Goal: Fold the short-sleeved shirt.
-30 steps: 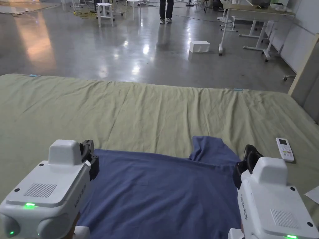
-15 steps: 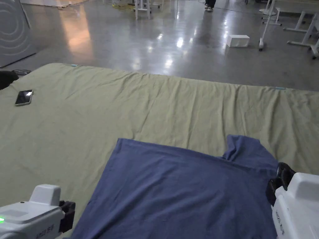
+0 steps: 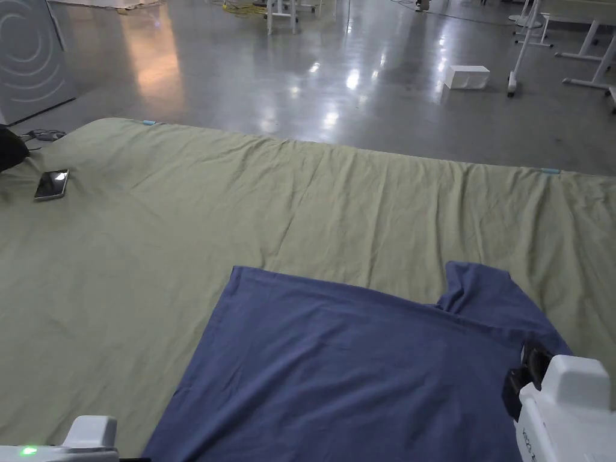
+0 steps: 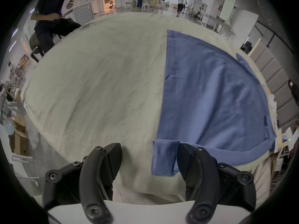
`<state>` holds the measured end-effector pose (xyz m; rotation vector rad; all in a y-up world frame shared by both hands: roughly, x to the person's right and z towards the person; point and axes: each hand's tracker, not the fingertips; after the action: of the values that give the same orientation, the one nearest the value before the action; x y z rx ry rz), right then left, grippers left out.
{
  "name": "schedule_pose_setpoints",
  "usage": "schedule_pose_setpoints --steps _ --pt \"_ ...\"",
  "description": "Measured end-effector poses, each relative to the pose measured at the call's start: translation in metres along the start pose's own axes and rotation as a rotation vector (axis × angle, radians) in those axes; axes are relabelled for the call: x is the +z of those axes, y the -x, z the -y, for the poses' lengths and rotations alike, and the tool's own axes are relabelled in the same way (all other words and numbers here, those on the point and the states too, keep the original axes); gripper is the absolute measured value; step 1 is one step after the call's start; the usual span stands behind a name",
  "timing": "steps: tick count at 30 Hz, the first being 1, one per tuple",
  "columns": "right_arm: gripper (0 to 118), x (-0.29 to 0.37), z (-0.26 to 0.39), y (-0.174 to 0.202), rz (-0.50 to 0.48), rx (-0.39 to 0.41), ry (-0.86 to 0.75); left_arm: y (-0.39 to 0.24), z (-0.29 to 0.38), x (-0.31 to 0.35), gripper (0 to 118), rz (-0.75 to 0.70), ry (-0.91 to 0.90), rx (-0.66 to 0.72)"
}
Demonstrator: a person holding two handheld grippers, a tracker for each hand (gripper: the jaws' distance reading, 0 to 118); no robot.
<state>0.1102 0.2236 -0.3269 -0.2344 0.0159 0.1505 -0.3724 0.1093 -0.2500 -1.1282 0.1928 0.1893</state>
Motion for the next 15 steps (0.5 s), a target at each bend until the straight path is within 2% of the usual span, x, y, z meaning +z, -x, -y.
schedule_pose_setpoints --steps 2,6,9,11,15 --pt "0 0.000 0.004 -0.002 -0.008 -0.026 0.023 -0.004 0.005 -0.005 71 -0.012 -0.007 -0.005" --pt "0 0.005 0.008 -0.007 0.003 -0.013 0.034 -0.020 0.004 0.005 63 -0.049 -0.017 -0.063" --pt "0 0.009 0.010 -0.015 0.009 -0.009 0.050 -0.030 0.004 0.009 14 0.017 -0.029 -0.139" --pt "0 0.015 0.011 -0.024 0.015 -0.008 0.066 -0.031 0.005 0.009 9 0.002 -0.019 -0.127" --pt "1 0.027 0.015 -0.055 0.028 0.027 0.195 -0.023 0.003 0.013 8 0.020 -0.026 -0.103"
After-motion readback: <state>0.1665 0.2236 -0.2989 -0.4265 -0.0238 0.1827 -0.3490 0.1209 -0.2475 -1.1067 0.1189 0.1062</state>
